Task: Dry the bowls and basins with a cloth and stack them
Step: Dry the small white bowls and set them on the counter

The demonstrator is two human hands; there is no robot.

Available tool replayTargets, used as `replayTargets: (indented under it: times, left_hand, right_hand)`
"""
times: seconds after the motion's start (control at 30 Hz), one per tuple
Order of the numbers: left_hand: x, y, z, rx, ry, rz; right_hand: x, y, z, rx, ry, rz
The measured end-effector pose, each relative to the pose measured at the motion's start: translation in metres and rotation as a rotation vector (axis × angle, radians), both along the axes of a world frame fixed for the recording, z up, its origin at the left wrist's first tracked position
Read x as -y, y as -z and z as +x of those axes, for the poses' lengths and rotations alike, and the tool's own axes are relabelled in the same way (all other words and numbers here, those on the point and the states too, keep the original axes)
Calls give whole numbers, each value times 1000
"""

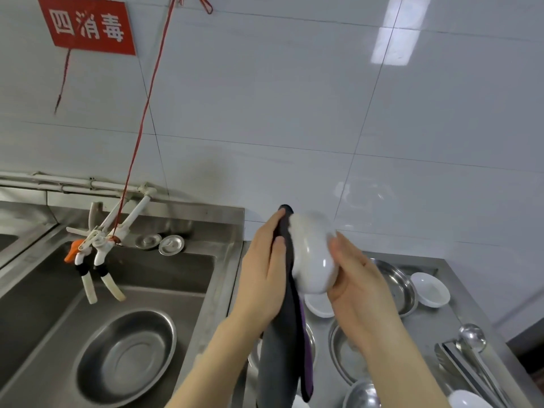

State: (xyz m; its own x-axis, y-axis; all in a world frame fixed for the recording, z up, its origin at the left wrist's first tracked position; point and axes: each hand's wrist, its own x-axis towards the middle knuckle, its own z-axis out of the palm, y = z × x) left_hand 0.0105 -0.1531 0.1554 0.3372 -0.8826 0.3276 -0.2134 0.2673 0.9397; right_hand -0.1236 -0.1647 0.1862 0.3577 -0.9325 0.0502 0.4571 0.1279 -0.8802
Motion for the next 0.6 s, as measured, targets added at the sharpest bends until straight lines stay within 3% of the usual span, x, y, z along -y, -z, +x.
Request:
replayTargets:
  times: [0.13,0.27,0.43,0.6]
  left_hand:
    - [-12,14,-28,-125,-88,-44]
    - [-23,18,-45,-117,-267,-124]
    - [-19,22,-41,145,-277,-275]
    - [-6,23,-29,507,-250,-423]
  right_hand:
    - [9,-9,10,239,48,136]
    - [5,-11,20,252,53,148]
    - [3,-14,26,285,13,210]
    - [3,-6,28,192,72,167]
